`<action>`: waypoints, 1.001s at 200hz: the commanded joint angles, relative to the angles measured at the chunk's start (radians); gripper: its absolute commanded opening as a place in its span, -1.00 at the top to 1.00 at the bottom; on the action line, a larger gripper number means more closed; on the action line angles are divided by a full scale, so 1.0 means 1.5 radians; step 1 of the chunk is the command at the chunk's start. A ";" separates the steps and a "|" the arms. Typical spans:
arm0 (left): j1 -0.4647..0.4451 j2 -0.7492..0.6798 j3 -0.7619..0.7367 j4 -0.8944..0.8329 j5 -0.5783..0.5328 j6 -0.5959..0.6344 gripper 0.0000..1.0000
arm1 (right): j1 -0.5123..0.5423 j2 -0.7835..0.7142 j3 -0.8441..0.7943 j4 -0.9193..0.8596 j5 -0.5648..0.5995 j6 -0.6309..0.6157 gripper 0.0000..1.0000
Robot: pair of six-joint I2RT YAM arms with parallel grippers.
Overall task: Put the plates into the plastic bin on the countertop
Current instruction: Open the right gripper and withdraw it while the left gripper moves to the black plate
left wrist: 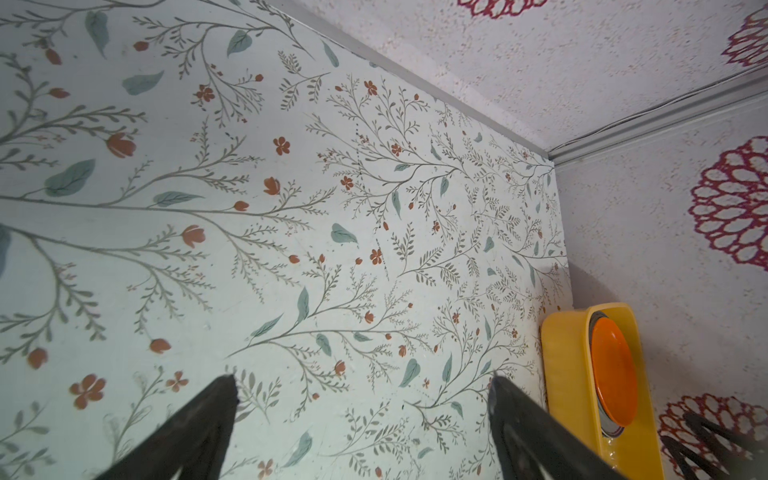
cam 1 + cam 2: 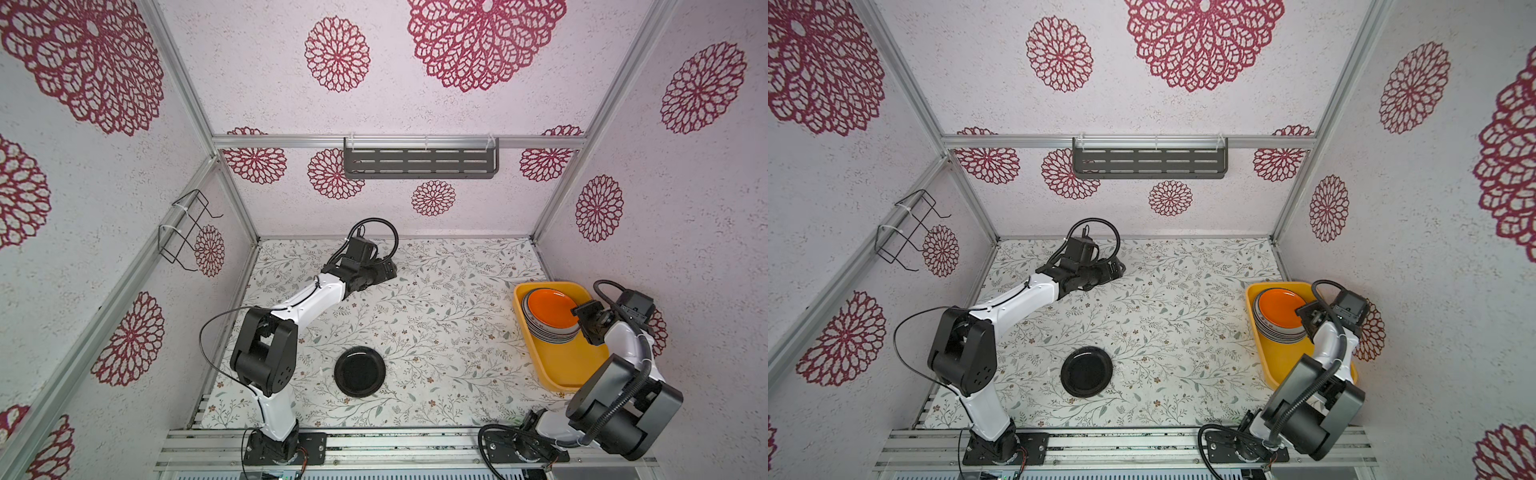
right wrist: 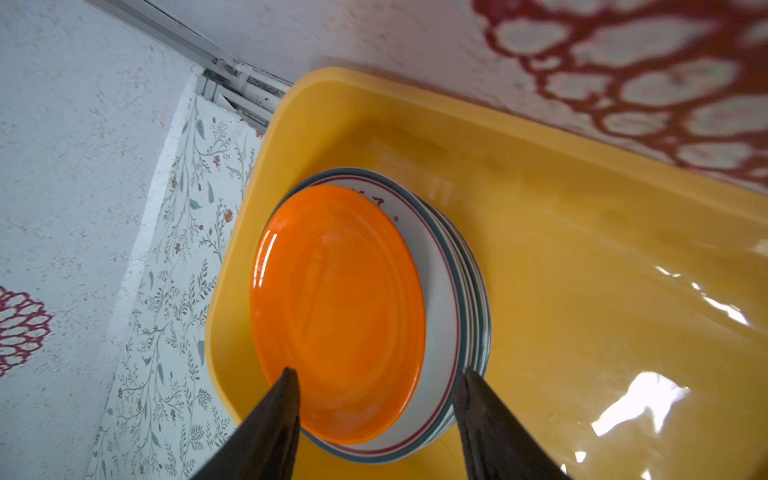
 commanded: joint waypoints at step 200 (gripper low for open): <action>0.113 -0.545 -0.609 -0.036 0.060 -0.109 -0.90 | 0.488 -0.017 -0.016 0.188 -0.041 0.106 -0.94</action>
